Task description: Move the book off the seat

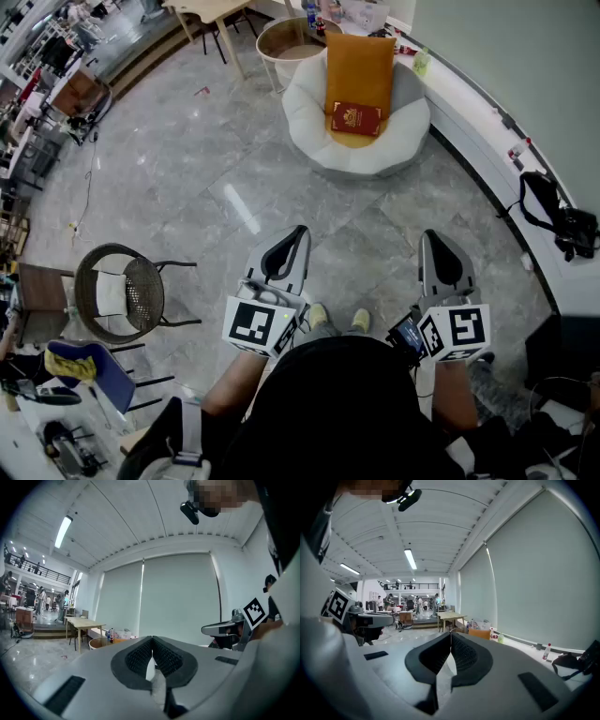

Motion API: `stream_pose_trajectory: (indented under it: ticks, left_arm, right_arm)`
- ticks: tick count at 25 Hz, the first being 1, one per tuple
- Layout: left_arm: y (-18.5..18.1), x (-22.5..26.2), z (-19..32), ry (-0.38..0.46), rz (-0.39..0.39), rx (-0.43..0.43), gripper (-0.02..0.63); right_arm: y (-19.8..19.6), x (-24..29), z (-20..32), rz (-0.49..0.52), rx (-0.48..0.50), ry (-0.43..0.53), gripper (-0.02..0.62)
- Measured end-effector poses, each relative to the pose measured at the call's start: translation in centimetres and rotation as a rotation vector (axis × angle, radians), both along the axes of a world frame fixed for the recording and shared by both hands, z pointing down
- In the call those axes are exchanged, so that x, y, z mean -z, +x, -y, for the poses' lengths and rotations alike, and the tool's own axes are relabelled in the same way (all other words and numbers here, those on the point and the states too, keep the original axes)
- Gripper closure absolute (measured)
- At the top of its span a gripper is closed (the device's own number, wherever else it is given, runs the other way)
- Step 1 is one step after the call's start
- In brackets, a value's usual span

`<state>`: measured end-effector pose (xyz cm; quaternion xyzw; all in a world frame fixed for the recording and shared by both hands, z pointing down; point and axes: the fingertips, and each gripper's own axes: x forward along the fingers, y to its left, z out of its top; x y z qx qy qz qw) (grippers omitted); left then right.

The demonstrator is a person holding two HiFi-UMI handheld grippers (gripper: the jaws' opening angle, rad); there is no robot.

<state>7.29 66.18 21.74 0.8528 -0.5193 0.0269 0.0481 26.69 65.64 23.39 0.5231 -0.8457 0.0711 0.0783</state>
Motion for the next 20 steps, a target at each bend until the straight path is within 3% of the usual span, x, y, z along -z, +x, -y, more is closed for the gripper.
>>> stream_pose_trajectory:
  ticks: [20]
  left_arm:
    - [-5.6,1.6,-0.5,0.060,0.000,-0.005,0.592]
  right_arm:
    - [-4.3,0.7,-0.6,0.057,-0.073,0.017,0.583]
